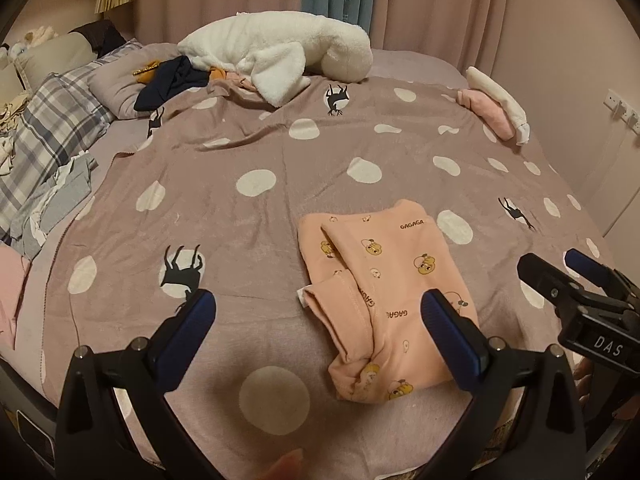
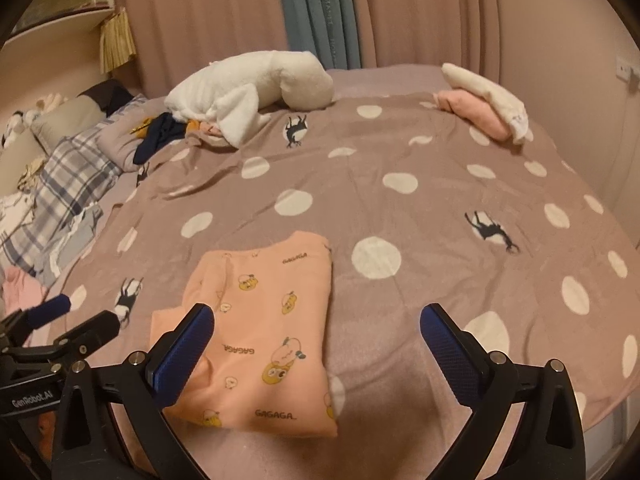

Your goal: Fold small clothes

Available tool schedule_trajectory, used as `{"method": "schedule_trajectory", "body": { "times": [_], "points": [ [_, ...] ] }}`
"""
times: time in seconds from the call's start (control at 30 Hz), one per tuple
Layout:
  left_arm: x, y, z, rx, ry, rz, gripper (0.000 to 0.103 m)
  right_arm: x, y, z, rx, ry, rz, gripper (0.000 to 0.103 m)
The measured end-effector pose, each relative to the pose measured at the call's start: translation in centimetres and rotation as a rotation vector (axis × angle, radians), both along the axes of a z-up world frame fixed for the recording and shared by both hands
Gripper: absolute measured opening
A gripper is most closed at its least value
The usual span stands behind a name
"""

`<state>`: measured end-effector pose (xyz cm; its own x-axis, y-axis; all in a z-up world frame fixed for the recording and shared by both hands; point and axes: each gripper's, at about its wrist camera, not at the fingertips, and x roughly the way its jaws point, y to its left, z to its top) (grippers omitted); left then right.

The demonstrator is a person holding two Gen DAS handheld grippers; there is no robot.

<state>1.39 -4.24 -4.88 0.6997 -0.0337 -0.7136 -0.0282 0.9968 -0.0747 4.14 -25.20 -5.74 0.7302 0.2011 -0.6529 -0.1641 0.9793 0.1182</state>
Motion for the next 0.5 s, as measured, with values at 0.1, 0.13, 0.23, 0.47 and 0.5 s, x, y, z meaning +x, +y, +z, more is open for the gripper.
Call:
{"method": "schedule_trajectory", "body": {
  "times": [0.1, 0.13, 0.23, 0.47, 0.5],
  "points": [
    [-0.4, 0.3, 0.0, -0.002, 0.002, -0.003, 0.103, -0.3, 0.2, 0.0, 0.000, 0.000, 0.002, 0.102],
    [-0.6, 0.4, -0.1, -0.001, 0.006, -0.003, 0.103, -0.4, 0.3, -0.1, 0.004, 0.004, 0.006, 0.102],
    [-0.8, 0.5, -0.5, 0.000, 0.019, -0.004, 0.103, -0.7, 0.5, -0.3, 0.016, 0.012, 0.014, 0.102],
    [-1.1, 0.5, -1.4, -0.035, 0.058, -0.036, 0.103, -1.1, 1.1, -0.9, 0.040, 0.032, 0.039, 0.102],
    [-1.2, 0.4, -1.4, -0.031, 0.058, -0.035, 0.103, -1.2, 1.1, -0.9, 0.040, 0.035, 0.041, 0.102]
  ]
}}
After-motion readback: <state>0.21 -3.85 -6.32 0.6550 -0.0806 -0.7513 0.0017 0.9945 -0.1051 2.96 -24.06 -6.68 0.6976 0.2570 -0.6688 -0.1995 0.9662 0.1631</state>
